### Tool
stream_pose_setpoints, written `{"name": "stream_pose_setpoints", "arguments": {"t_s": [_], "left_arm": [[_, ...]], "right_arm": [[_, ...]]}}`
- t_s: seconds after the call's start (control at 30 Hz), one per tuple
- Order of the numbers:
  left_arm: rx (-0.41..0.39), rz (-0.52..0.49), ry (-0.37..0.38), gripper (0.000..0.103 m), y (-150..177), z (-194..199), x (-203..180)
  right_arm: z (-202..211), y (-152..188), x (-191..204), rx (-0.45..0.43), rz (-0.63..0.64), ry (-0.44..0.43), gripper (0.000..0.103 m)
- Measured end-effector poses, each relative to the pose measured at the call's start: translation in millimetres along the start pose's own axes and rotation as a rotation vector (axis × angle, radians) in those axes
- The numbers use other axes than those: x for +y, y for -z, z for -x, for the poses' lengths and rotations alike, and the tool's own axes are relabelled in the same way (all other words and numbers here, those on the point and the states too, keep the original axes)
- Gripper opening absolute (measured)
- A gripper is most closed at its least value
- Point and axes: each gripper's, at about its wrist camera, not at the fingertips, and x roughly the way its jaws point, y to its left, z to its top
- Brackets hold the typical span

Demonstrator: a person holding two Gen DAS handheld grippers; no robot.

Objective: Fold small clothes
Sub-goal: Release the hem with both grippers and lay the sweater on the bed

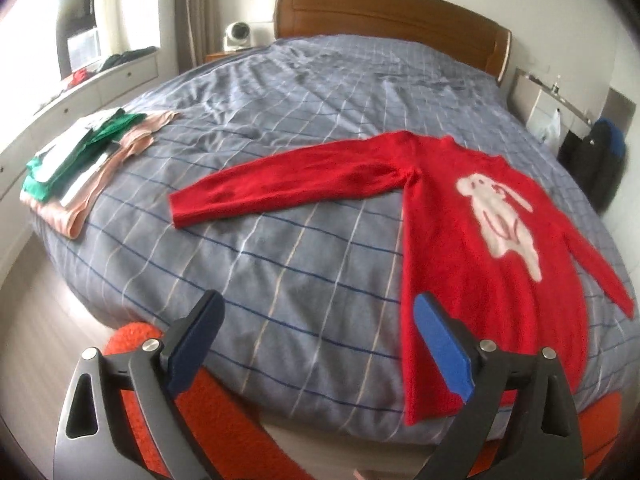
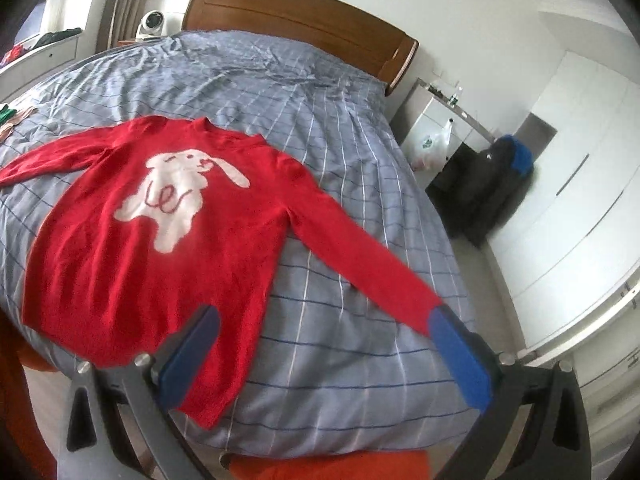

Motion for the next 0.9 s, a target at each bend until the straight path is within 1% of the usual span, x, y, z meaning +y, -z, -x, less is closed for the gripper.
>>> {"name": "stream_pose_setpoints", "arguments": {"t_s": [0.37, 0.63, 0.7, 0.73, 0.8, 0.87, 0.9], "left_arm": [[0.005, -0.027, -0.015, 0.097, 2, -1, -12], [0.004, -0.032, -0.025, 0.098, 4, -2, -14], [-0.001, -0.042, -0.031, 0.100, 4, -2, -15], [-0.006, -0.054, -0.034, 0.103, 5, -4, -16], [-0.007, -0.085, -0.038, 0.103, 8, -11, -20], [0.019, -0.116, -0.021, 0.103, 9, -21, -27], [0.028, -0.120, 0.008, 0.103, 8, -25, -31]], "right_arm": [[-7, 4, -12, 0.031, -0.016, 0.055, 0.103], [-11, 7, -13, 0.046, -0.018, 0.059, 0.103], [-11, 7, -13, 0.047, -0.017, 0.057, 0.103], [-11, 7, -13, 0.049, -0.020, 0.059, 0.103], [-12, 9, -14, 0.038, -0.039, 0.024, 0.103], [-13, 12, -14, 0.018, -0.069, -0.055, 0.103], [-15, 14, -11, 0.019, -0.081, -0.103, 0.103]]}}
